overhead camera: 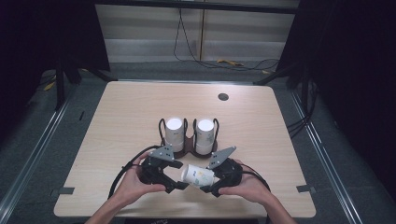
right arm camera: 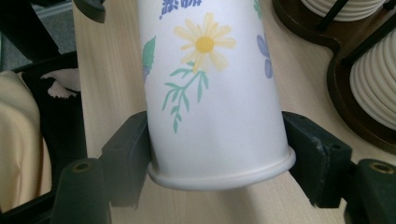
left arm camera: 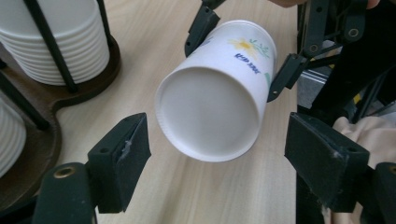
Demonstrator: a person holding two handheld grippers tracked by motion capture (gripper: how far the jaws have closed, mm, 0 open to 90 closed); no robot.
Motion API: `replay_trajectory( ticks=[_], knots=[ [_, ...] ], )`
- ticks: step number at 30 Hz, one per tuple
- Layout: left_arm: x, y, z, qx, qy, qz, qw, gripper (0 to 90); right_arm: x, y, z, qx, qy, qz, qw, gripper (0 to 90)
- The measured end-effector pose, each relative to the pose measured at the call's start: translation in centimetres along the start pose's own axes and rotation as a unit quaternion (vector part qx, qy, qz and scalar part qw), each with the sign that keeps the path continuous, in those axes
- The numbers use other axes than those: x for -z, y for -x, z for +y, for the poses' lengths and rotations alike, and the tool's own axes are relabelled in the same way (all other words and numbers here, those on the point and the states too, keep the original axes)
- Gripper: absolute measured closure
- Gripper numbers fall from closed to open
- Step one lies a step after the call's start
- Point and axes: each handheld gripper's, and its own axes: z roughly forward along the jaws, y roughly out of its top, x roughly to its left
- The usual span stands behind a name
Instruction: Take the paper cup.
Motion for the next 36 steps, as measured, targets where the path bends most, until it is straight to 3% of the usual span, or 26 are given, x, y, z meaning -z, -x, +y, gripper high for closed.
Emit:
replay_trajectory(
  ticks=[8, 12, 14, 25, 36],
  knots=[
    [-0.4, -0.2, 0.2, 0.000, -0.016, -0.002, 0.9999, 22.9, -0.2, -0.2, 0.3, 0.010, -0.019, -0.009, 0.9997, 28.8],
    [-0.8, -0.3, 0.4, 0.004, -0.032, -0.009, 0.9994, 22.8, -0.2, -0.3, 0.4, 0.013, -0.016, -0.009, 0.9997, 28.8],
    [-0.9, -0.2, 0.6, -0.008, -0.045, -0.007, 0.9989, 22.2, -0.2, -0.3, 0.5, 0.018, -0.016, -0.009, 0.9997, 28.8],
    [-1.6, -0.3, 1.8, -0.017, -0.066, -0.014, 0.9976, 27.3, -0.4, -0.6, 0.2, 0.029, -0.019, -0.010, 0.9994, 28.8],
    [-1.9, -0.4, 1.5, -0.022, -0.084, -0.024, 0.9959, 28.7, -0.7, -1.0, 0.5, 0.048, -0.011, -0.005, 0.9988, 28.8]
  ],
)
